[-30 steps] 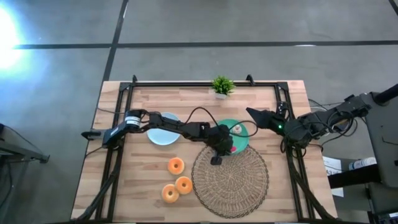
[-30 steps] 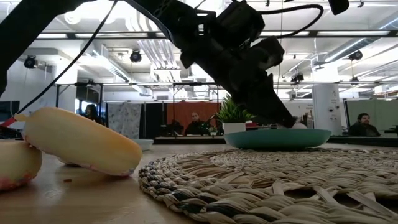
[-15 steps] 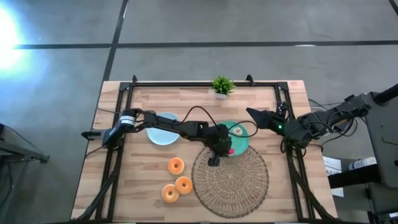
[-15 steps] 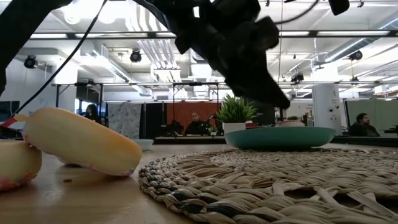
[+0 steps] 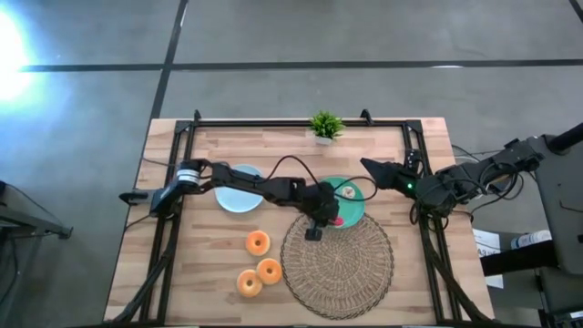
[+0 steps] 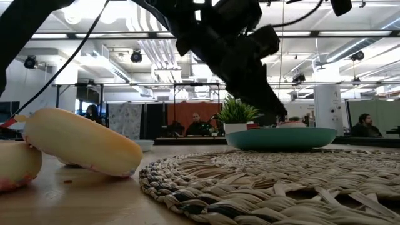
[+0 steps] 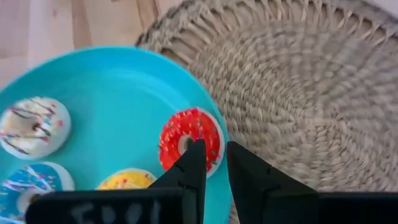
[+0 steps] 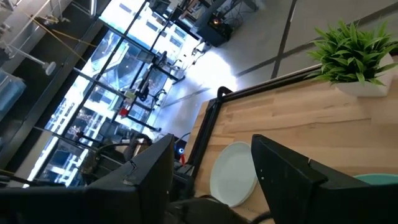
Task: Pick & Place donuts
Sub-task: Put the small red donut on the green plate
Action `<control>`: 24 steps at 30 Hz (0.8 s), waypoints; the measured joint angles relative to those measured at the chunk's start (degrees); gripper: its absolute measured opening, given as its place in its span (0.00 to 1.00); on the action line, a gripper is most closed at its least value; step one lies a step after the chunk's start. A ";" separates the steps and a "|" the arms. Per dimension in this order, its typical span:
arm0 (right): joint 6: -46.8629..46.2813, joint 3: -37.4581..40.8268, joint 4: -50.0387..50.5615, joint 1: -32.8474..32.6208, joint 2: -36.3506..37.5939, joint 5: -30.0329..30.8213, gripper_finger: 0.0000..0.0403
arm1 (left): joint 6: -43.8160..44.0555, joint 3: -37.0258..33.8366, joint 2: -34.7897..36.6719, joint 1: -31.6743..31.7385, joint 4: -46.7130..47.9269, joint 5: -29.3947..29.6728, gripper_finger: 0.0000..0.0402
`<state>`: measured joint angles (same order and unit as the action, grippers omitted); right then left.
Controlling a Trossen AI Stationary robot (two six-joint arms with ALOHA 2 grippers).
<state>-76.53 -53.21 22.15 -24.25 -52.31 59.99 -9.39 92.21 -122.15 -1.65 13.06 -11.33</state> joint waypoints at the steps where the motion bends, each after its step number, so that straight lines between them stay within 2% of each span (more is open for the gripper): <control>1: 0.01 0.00 0.00 0.00 0.00 0.00 0.51 | 0.00 -0.11 -0.28 -0.02 -0.05 0.02 0.10; 16: -0.39 0.00 0.02 0.00 -0.02 0.02 0.51 | 0.73 -0.64 -1.25 0.10 -8.72 0.96 0.10; 21: -0.38 0.00 0.09 -0.19 -0.02 0.02 0.51 | 0.84 -0.64 -1.25 0.51 -7.97 2.20 0.10; 24: 0.18 0.00 1.71 -0.71 0.00 -0.04 0.51 | 0.83 -0.68 -0.54 1.45 -3.87 3.73 0.10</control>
<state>-76.35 -53.21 23.87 -24.96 -52.32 59.95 -8.56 91.53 -122.68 -0.20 9.19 -7.61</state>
